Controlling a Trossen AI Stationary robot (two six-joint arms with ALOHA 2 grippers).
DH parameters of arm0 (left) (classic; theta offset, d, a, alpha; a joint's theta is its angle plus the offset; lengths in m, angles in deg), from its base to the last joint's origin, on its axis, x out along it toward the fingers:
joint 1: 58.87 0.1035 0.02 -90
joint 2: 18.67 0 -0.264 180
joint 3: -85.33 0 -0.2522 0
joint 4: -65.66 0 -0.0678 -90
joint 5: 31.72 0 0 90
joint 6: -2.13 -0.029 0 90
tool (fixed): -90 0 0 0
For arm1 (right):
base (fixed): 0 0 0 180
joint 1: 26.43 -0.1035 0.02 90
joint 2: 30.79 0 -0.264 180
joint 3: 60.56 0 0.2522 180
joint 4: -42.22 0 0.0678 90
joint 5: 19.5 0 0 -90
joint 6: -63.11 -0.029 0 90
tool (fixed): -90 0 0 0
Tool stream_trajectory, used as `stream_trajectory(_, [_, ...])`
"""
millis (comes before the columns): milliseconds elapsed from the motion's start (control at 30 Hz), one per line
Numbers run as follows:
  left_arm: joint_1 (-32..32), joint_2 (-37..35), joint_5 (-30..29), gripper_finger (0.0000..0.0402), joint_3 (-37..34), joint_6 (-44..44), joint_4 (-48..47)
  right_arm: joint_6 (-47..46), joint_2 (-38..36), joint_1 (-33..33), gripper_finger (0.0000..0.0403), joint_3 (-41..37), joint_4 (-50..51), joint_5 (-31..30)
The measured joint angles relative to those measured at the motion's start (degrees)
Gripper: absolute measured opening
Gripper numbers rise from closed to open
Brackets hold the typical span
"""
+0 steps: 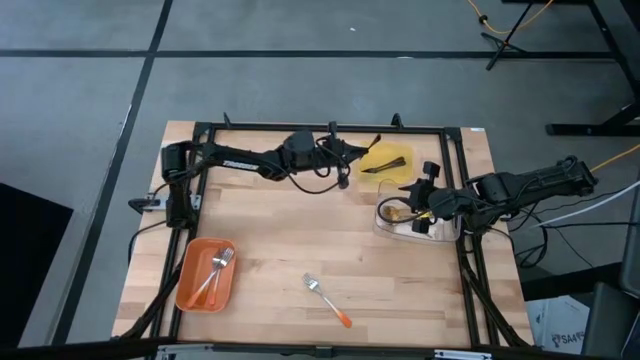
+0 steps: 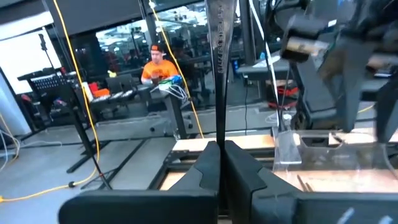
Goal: Sort silverware by color (type)
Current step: Put the black fork into the yellow bin
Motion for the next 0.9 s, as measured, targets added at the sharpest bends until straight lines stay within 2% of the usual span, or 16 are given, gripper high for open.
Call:
stream_trajectory(267, [0.9,11.2,1.5,0.0004,11.4,0.0,-1.3,0.0,0.0,0.0,0.0108,0.0,-0.1,0.0])
stream_trajectory(500, [2.7,18.5,1.4,0.0004,20.7,0.0,-13.3,0.0,0.0,0.0,0.0108,0.0,-0.1,0.0])
stream_trajectory(900, [5.6,21.8,1.3,0.0005,22.1,1.9,-19.9,-0.1,0.0,0.0,0.0108,0.0,-0.1,0.1])
